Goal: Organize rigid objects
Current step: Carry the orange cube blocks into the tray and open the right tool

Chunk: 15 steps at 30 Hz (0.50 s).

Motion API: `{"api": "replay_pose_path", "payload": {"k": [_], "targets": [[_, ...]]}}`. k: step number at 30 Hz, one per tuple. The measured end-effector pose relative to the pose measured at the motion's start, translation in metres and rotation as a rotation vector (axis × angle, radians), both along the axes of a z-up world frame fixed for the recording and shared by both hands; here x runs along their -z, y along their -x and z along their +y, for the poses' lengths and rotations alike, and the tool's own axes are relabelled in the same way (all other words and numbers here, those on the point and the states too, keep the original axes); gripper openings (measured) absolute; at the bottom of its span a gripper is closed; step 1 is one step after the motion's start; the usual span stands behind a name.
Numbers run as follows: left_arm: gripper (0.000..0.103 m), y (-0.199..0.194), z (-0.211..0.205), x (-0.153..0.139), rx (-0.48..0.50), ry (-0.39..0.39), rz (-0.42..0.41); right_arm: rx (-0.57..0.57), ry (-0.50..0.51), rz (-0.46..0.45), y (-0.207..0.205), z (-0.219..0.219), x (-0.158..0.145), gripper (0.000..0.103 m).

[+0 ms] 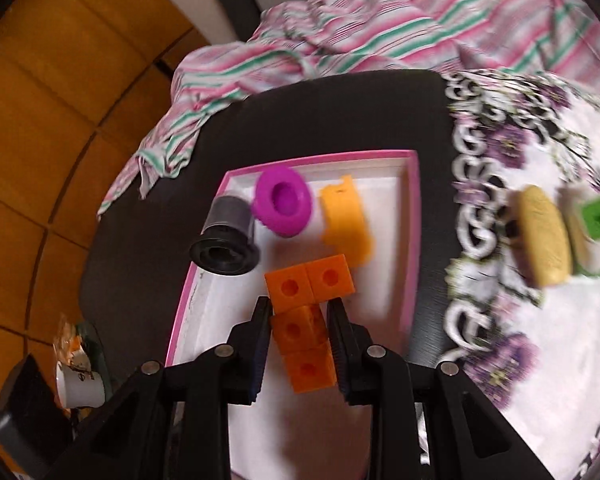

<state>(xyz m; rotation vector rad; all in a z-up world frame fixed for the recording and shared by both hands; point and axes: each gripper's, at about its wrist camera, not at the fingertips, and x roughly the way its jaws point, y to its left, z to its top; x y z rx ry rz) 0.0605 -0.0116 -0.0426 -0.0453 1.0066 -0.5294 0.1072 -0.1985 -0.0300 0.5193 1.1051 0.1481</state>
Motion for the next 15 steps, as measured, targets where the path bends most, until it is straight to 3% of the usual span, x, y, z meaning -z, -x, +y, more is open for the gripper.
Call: {"api": "replay_pose_path", "payload": {"k": [9,15], "targets": [[0.041,0.002,0.012,-0.003,-0.023,0.016,0.010,0.005,0.076,0.018,-0.039,0.017,0.023,0.031],[0.041,0.004,0.013,-0.003,-0.030,0.023,0.016,0.037,0.037,-0.008,-0.039,0.006,0.017,0.037]]}}
